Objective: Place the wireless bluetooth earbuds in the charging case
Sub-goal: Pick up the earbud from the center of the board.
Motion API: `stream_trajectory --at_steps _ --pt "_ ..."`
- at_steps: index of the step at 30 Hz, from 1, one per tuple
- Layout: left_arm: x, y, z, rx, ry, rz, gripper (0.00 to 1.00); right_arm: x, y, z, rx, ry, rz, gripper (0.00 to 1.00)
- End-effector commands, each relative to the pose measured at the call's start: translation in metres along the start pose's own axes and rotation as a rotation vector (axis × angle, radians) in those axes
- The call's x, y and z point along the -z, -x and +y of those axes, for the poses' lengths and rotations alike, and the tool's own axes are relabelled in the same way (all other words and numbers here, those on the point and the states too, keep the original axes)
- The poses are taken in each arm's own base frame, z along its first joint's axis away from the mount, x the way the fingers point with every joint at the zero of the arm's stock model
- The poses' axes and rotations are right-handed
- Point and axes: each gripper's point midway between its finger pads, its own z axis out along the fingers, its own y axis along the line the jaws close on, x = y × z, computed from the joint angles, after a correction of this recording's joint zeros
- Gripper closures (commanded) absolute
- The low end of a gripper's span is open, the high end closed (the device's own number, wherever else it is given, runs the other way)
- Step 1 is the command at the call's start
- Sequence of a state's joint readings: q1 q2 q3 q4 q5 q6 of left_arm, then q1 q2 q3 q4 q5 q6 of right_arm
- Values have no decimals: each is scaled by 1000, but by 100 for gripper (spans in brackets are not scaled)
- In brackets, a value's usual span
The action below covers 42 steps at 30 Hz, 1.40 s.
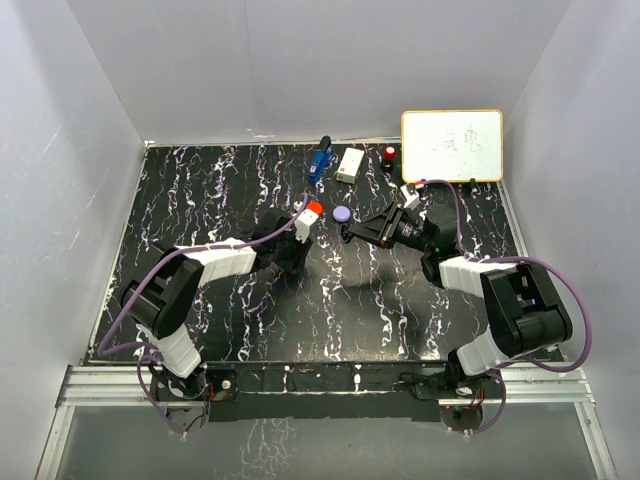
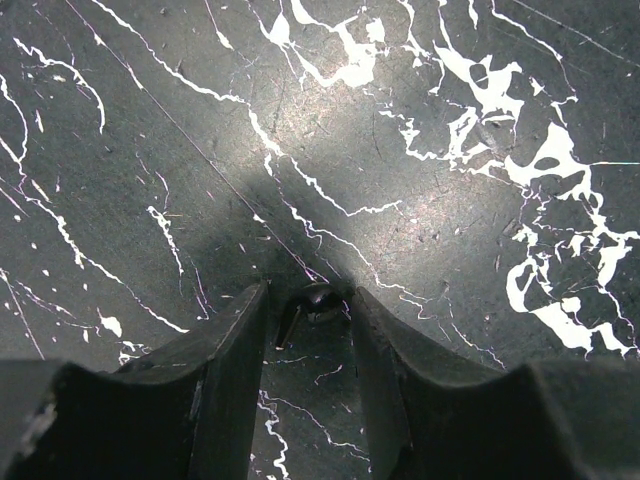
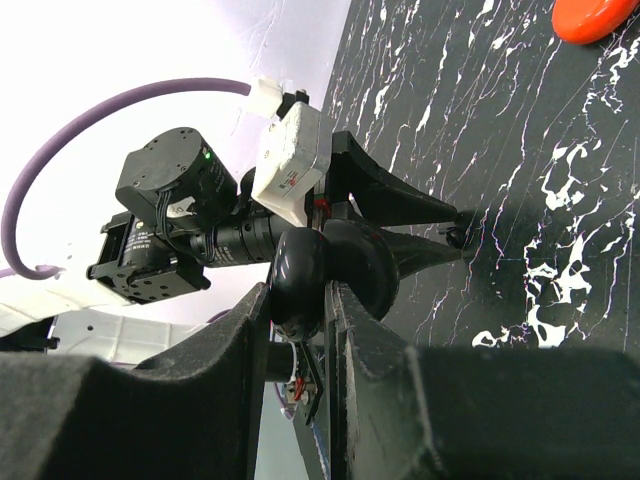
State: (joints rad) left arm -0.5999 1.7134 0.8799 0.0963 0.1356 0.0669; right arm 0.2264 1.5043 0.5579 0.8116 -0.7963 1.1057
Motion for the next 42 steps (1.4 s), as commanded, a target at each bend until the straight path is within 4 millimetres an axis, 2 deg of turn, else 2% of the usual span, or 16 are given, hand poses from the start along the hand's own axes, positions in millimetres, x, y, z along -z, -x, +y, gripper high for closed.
stream_trajectory --at_steps 1,19,27,32,36,42 --pt "-3 -20 -3 6 -20 88 63 4 3 13 48 44 -17 100" --pt "-8 -41 -3 -37 49 166 68 5 3 14 46 48 -16 100" --pt "-6 -47 -4 -36 65 186 73 5 3 14 46 50 -16 100" --pt "-2 -51 -3 -28 70 188 66 6 3 15 47 52 -17 100" --pt "0 -52 -4 -16 74 179 55 5 4 15 48 52 -17 100" --pt "2 -51 -3 -13 79 171 56 5 5 17 51 56 -19 100"
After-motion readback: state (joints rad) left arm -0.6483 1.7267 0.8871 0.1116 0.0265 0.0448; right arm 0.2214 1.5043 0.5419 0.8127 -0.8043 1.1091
